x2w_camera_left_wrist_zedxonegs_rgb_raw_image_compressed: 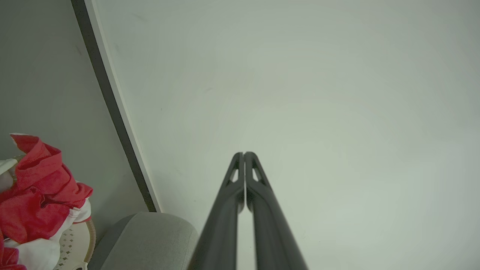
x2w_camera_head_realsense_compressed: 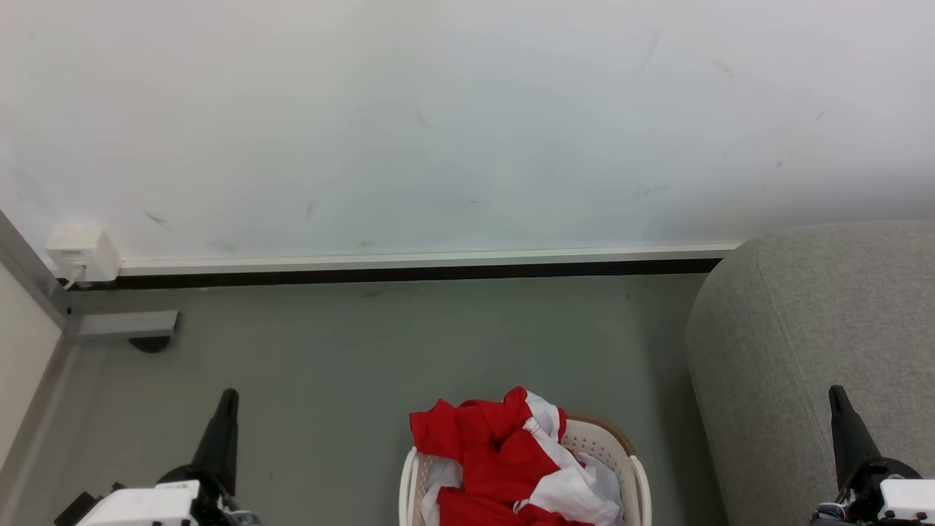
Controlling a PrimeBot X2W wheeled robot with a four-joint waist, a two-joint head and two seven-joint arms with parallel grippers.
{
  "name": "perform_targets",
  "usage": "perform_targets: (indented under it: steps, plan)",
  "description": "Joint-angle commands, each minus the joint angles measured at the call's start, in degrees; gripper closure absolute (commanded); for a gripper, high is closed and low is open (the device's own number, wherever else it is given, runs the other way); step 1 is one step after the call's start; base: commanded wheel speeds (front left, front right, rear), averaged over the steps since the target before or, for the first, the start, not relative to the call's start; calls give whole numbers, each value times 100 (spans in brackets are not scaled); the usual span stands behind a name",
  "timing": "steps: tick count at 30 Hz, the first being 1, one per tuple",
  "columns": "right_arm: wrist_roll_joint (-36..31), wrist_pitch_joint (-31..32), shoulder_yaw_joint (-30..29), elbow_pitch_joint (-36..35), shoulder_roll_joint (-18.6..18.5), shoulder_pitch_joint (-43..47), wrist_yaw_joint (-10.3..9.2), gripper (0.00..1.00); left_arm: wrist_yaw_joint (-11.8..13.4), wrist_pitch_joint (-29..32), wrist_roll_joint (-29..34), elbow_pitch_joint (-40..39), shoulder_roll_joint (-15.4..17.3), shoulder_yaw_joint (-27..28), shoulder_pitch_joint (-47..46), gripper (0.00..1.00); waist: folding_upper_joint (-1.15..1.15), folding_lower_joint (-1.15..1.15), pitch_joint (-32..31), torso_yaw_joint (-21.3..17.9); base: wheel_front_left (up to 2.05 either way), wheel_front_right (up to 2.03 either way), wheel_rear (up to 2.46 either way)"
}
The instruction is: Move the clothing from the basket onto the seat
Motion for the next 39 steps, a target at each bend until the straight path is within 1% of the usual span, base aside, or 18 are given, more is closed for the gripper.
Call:
perform_targets:
  steps: [1,13,14,15,20,24,34,39]
  plan:
    - [4,20,-17,-34,-37,-36,-13,100,-28,23,-76,-12,40,10,-36,100,0,0,0,0,0,0,0]
    - [3,21,-17,-34,-37,-36,-13,100,-28,23,-76,-12,40,10,-36,100,0,0,0,0,0,0,0]
    - [0,-2,0,2,1,1,0,100,0,-2,2,2,-1,-1,1,100,0,0,0,0,0,0,0]
    - [-1,-11,7,36,13,19,0,0,2,-12,9,33,-13,-6,20,0,0,0,0,0,0,0,0]
    - [-65,-116,78,70,45,120,0,0,10,-118,72,111,-36,-103,99,0,0,0,1,3,0,0,0]
    - [-352,-235,116,30,31,149,-1,0,8,-236,246,103,-32,-190,98,0,0,0,1,8,0,0,0]
    - [-1876,-502,183,-151,19,223,-2,0,23,-502,1161,116,-22,-367,128,0,0,0,4,14,0,0,0]
    - [-2592,-628,212,-207,21,250,-2,0,93,-627,1696,96,-17,-429,148,0,0,0,7,20,0,0,0]
